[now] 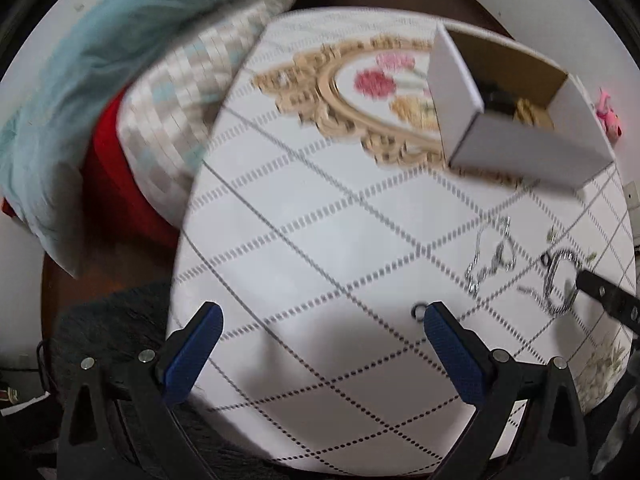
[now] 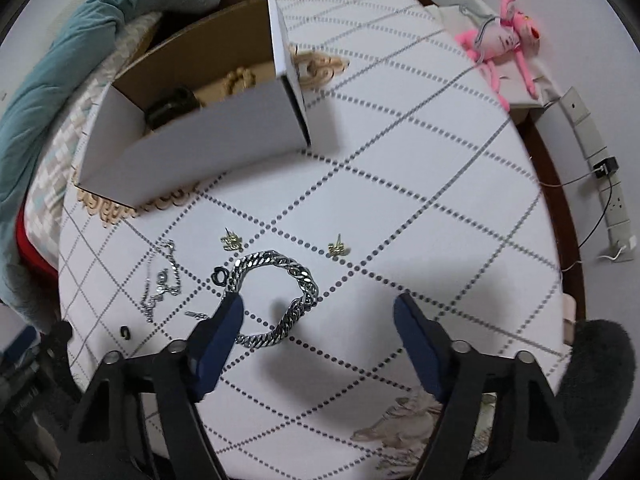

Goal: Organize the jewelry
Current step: 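Grasp a small black ring with the left tool while the right tool grasps the silver chain bracelet, then lower the black ring into the box with the left tool while the right tool releases the chain bracelet there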

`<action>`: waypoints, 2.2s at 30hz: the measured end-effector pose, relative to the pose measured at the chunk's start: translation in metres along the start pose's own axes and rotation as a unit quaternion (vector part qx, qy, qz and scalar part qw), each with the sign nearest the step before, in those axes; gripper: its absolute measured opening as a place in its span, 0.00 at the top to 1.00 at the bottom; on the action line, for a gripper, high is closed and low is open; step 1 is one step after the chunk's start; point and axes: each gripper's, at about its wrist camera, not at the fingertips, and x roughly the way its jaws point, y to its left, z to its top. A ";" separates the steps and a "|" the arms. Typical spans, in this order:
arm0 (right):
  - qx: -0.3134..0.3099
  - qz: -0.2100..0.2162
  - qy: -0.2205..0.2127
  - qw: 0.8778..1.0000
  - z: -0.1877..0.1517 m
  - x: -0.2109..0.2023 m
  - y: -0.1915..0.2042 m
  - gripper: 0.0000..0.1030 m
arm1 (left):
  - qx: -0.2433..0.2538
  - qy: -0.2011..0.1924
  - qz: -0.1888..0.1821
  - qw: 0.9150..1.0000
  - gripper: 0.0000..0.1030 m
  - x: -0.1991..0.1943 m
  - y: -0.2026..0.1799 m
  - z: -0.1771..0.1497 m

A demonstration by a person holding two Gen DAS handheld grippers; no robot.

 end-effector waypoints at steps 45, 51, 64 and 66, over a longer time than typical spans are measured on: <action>-0.044 0.051 -0.064 0.996 0.016 -0.079 0.011 0.96 | 0.079 -0.090 -0.102 0.988 0.90 -0.083 -0.067 0.020; -0.053 0.092 -0.108 0.988 0.050 -0.128 0.023 0.96 | 0.072 -0.112 -0.146 0.980 0.90 -0.112 -0.076 0.067; -0.088 0.084 -0.117 0.986 0.166 -0.130 0.050 0.96 | 0.072 -0.076 -0.154 0.983 0.90 -0.072 -0.088 0.171; -0.092 0.074 -0.101 0.988 0.179 -0.114 0.052 0.96 | 0.072 -0.058 -0.152 0.984 0.90 -0.058 -0.089 0.179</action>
